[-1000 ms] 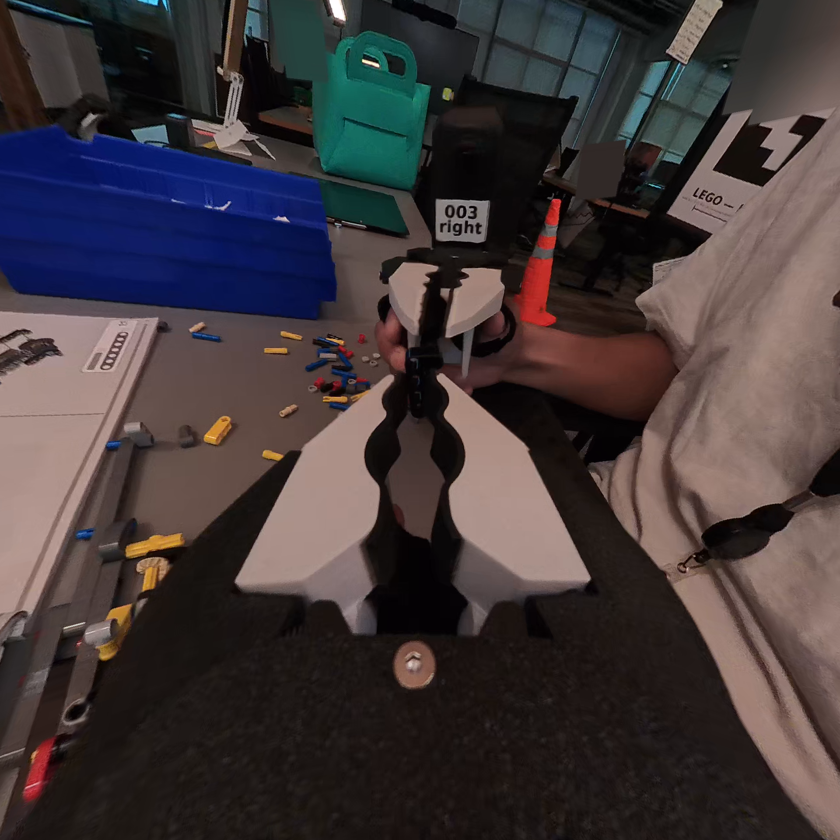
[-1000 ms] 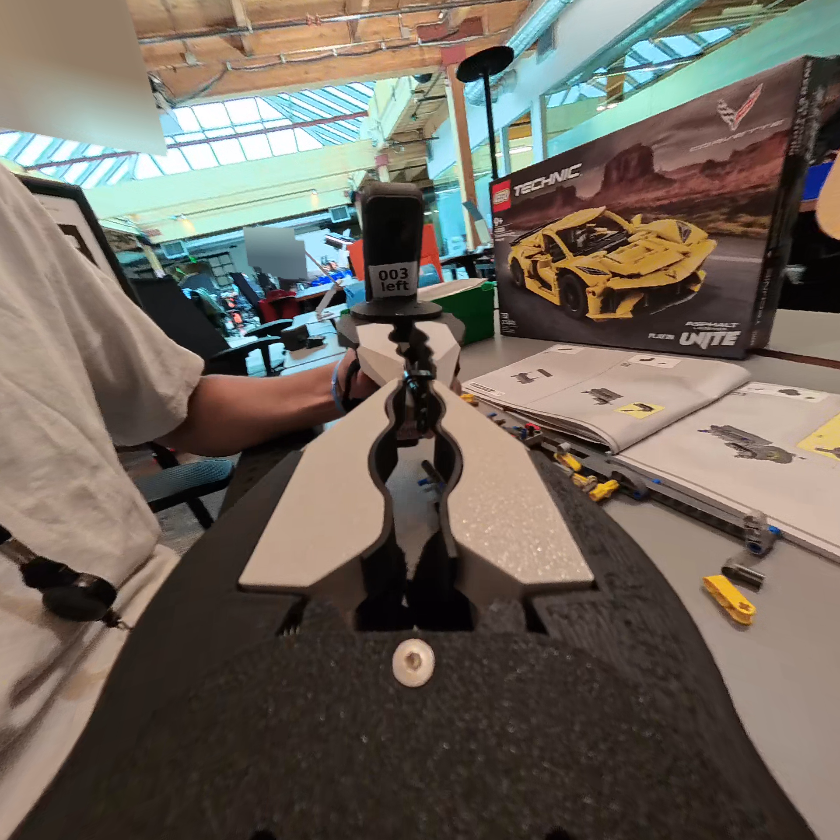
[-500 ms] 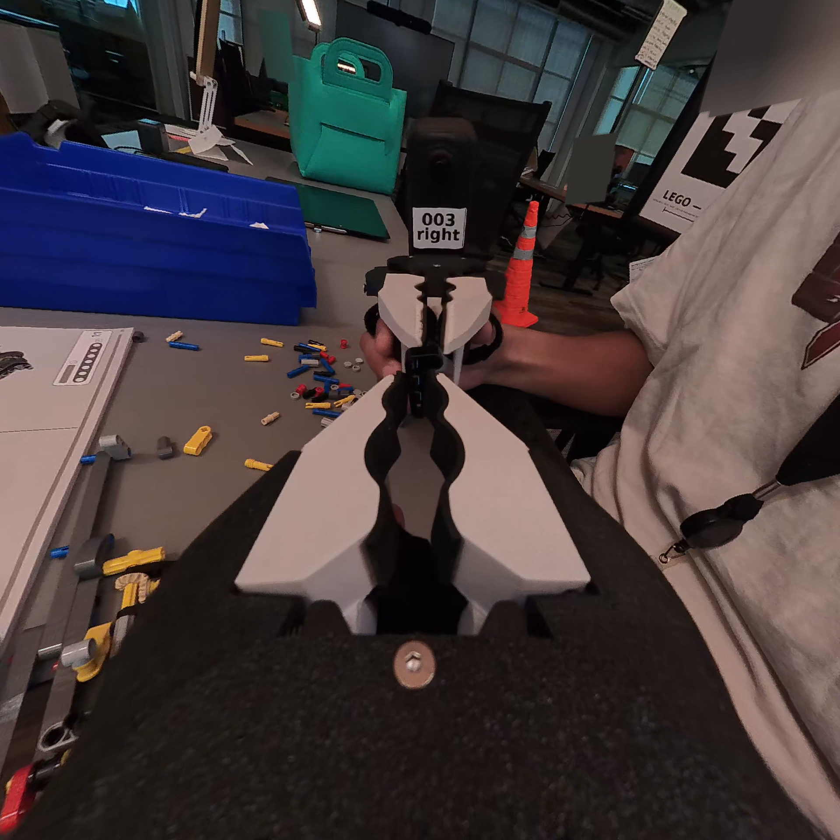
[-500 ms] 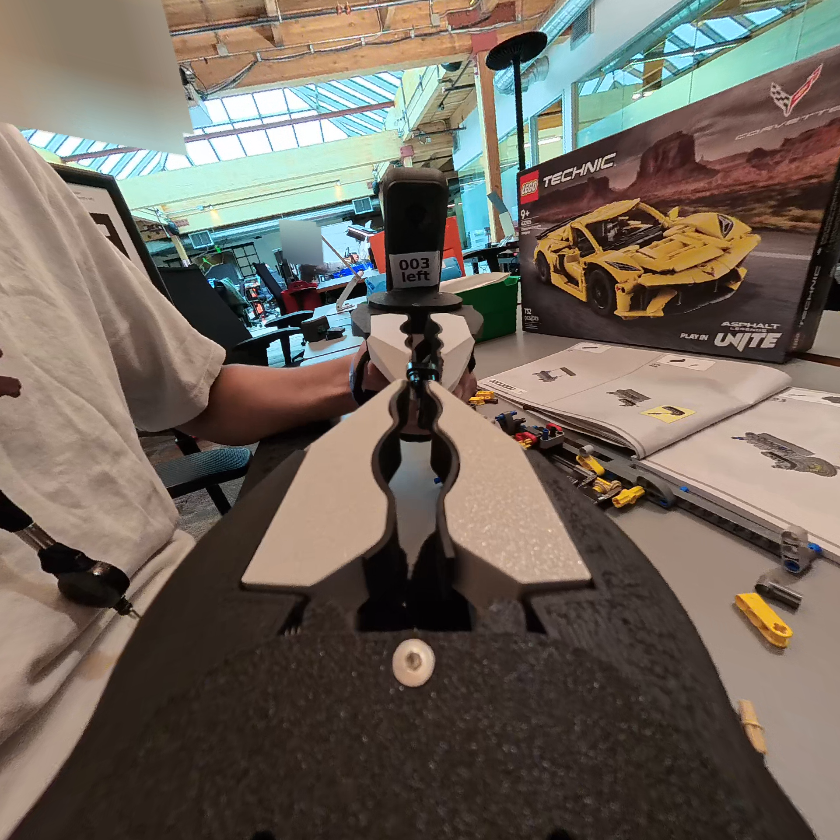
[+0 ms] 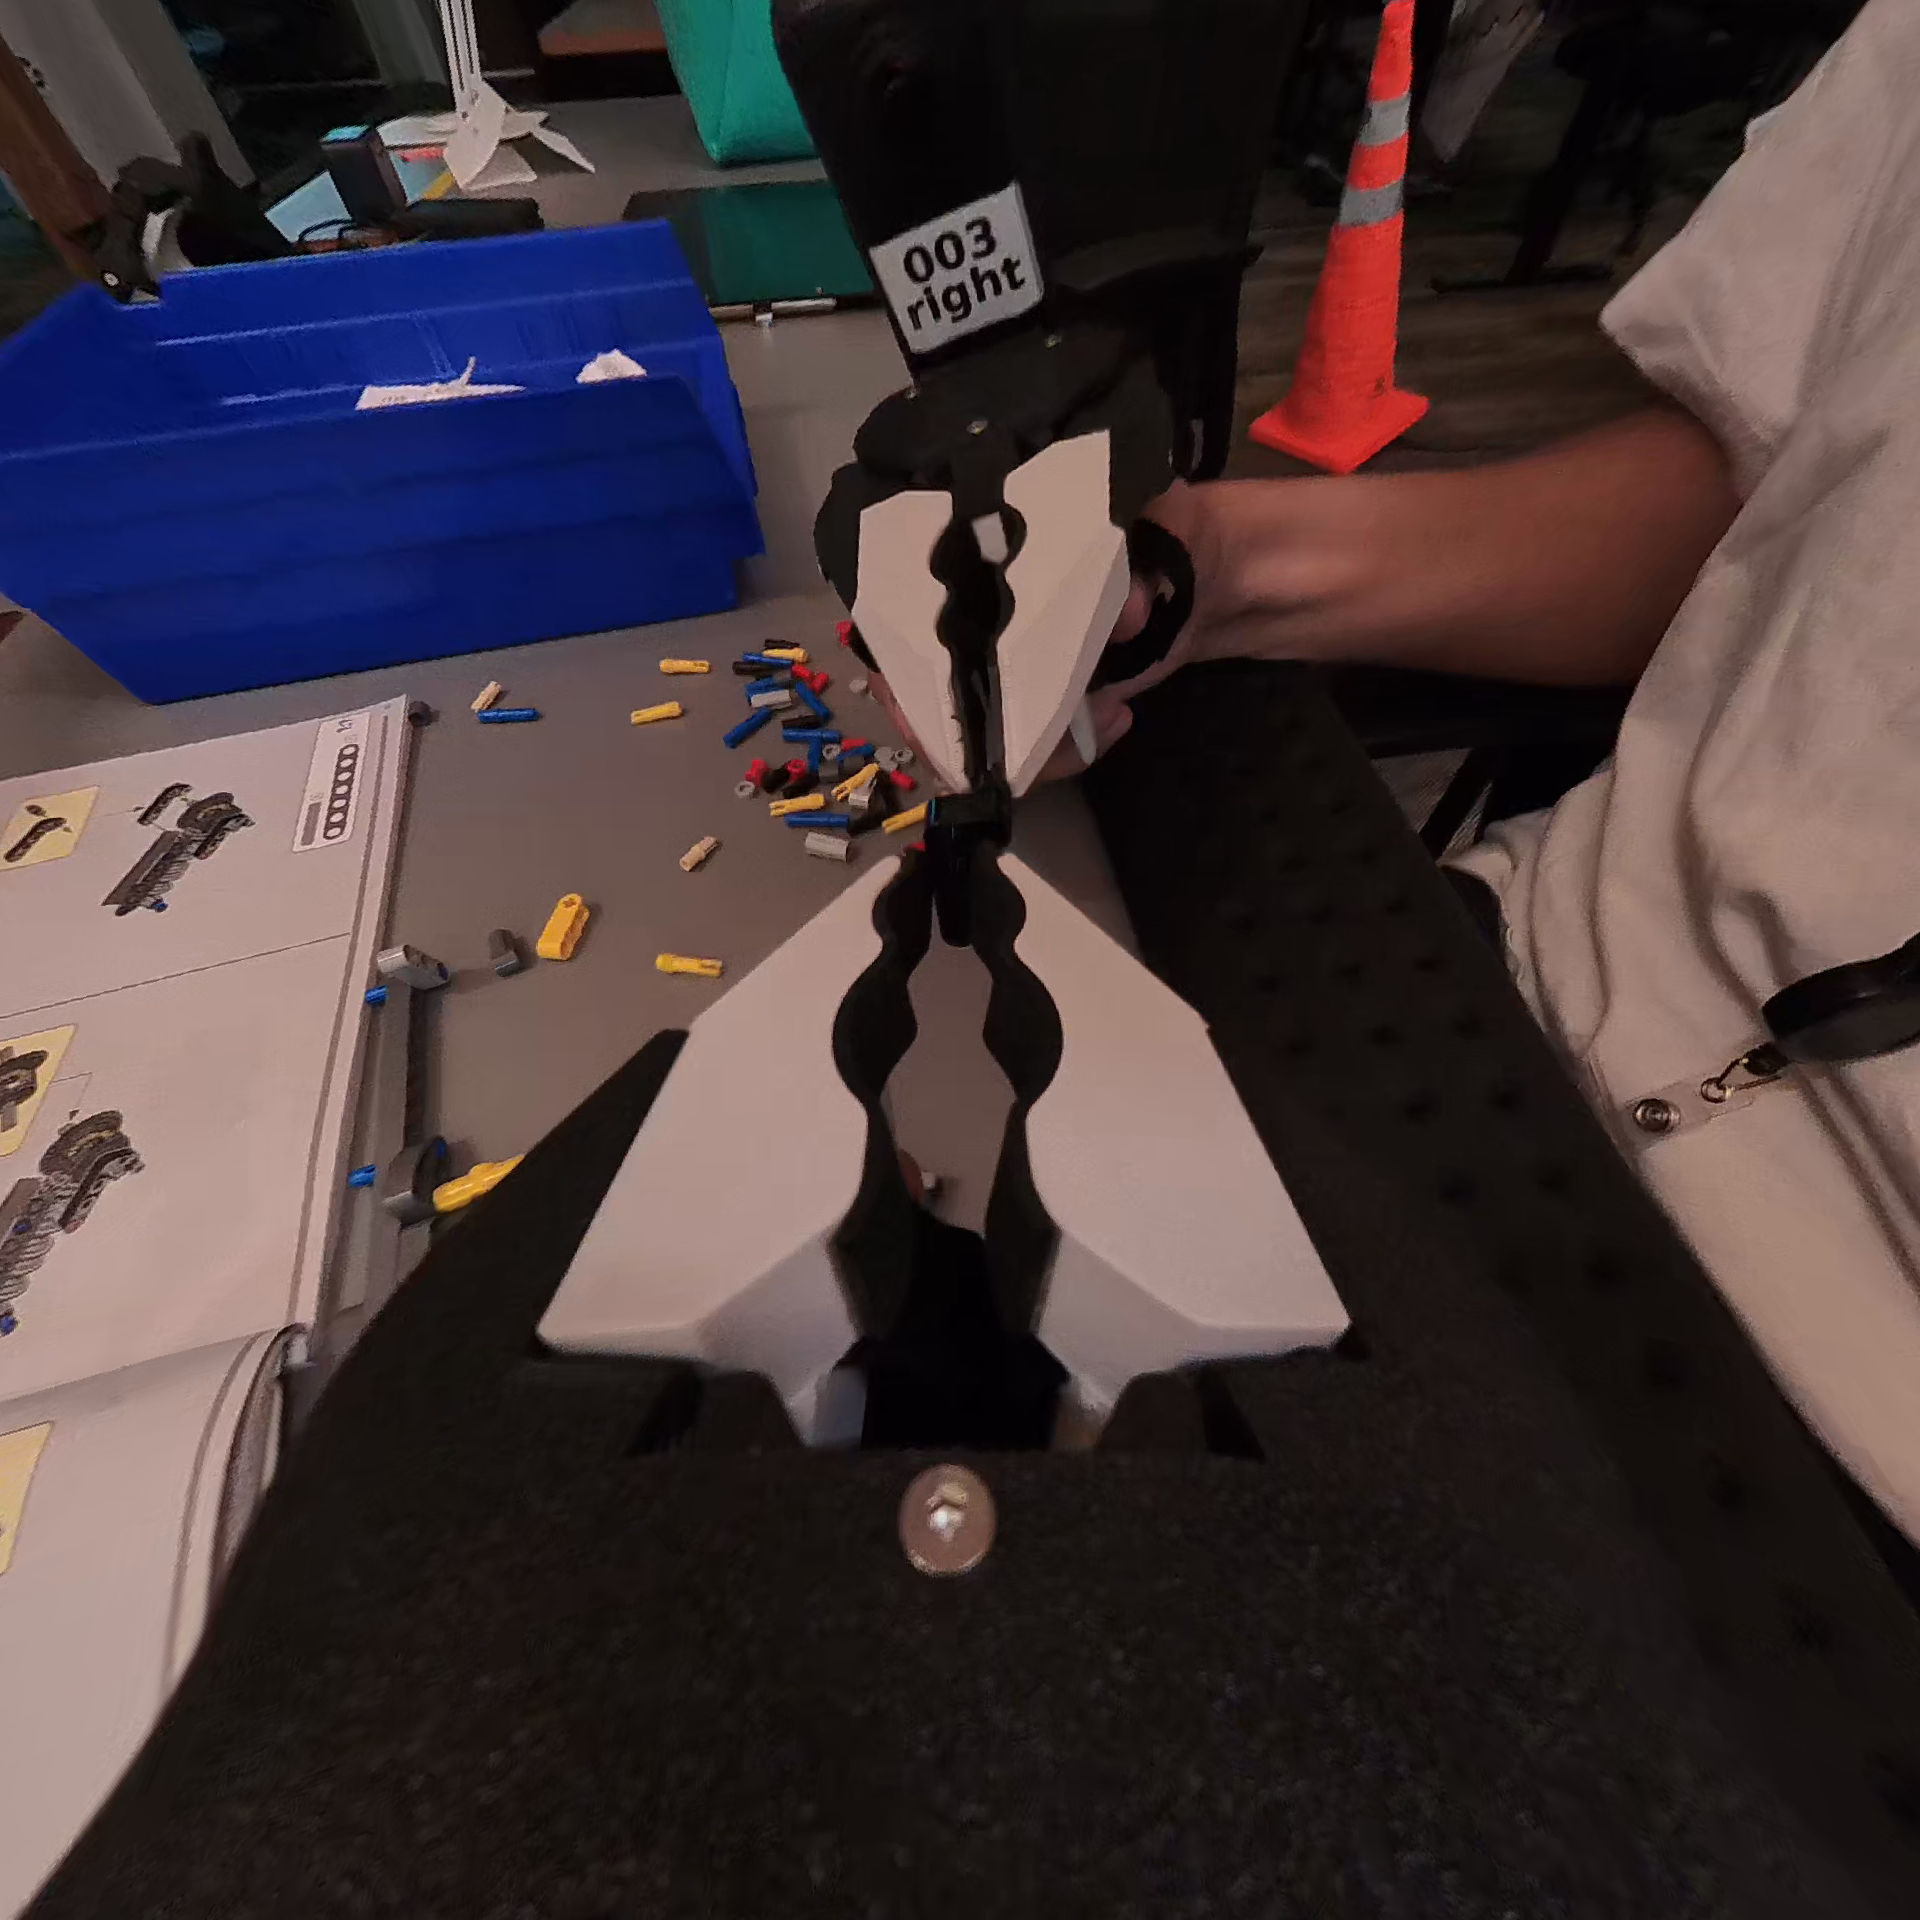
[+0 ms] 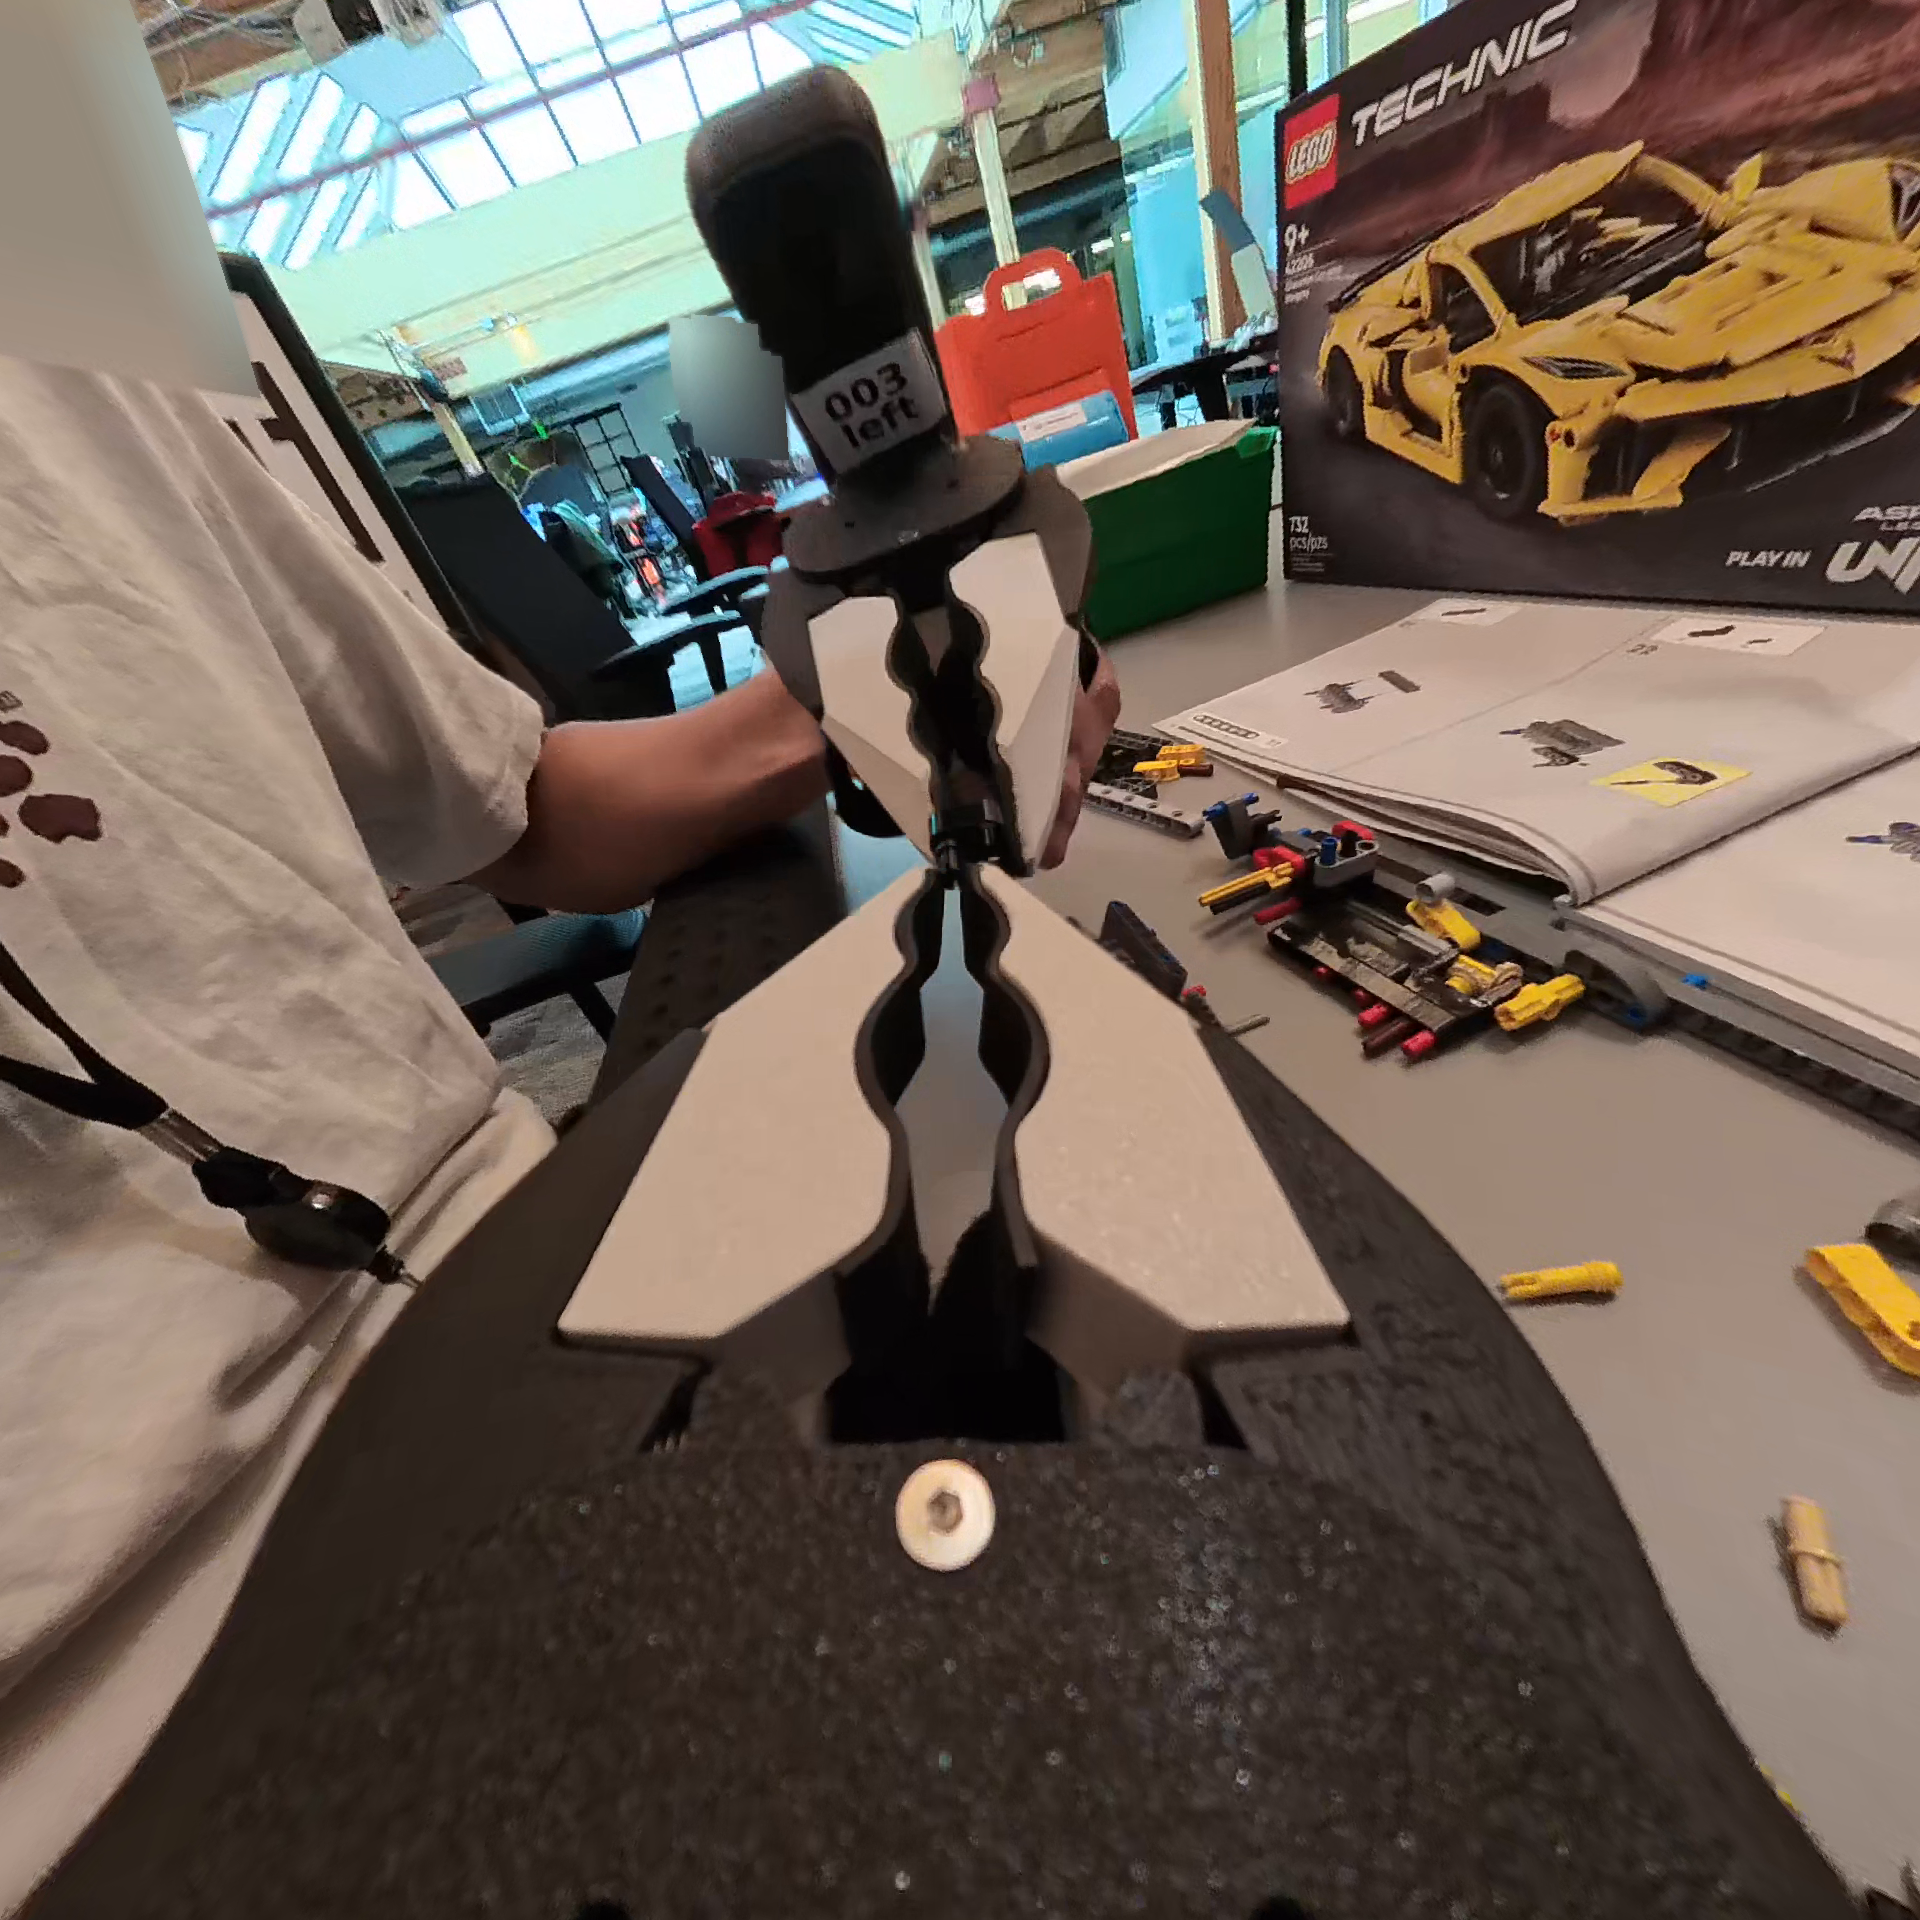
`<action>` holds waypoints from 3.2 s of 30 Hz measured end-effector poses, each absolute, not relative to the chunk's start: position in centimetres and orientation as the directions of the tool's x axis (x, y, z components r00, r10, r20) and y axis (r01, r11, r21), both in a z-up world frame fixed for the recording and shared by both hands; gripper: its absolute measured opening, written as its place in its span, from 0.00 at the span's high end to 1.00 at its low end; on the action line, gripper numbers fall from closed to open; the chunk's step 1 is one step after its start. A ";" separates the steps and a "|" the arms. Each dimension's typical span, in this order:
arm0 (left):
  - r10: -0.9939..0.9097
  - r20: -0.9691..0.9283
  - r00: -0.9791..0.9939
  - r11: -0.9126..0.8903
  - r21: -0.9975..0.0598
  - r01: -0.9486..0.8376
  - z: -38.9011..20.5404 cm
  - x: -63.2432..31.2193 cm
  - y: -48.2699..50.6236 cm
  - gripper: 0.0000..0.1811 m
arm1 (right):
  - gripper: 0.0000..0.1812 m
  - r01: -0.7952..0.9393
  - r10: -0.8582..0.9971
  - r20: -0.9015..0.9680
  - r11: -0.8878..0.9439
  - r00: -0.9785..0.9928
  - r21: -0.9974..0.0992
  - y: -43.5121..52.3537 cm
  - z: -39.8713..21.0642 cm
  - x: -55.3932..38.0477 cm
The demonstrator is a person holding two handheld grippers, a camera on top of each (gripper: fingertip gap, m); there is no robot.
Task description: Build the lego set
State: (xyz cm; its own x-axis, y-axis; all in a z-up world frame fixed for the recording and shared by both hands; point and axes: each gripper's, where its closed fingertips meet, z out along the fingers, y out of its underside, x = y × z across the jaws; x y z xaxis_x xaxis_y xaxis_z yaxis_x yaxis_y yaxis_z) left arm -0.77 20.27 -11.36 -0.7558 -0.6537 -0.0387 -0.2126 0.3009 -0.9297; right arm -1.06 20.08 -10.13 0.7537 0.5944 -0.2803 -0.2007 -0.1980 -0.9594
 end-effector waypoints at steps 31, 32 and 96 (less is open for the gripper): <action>-0.769 -0.204 -0.606 0.364 -0.919 -0.153 -11.1 1.5 21.9 0.97 | 0.97 -0.205 0.457 -0.249 -0.145 0.854 -0.968 21.4 -10.2 1.4; -0.774 -0.215 -0.596 0.373 -0.915 -0.153 -11.1 1.6 22.1 0.97 | 0.95 -0.208 0.448 -0.248 -0.138 0.859 -0.968 21.5 -10.1 1.6; -0.765 -0.181 -0.618 0.553 -0.677 -0.486 -18.4 -2.8 27.2 0.75 | 0.96 -0.088 0.273 -0.160 -0.258 0.949 -0.962 23.0 -13.5 3.7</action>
State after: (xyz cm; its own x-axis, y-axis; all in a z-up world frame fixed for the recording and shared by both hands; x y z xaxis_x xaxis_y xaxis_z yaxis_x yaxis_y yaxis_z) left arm -2.82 27.20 -18.42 -0.6181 -0.7649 -0.1811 -0.4860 0.5530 -0.6768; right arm 3.73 23.03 -13.55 0.9487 0.2729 -0.1600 -0.0879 -0.2585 -0.9620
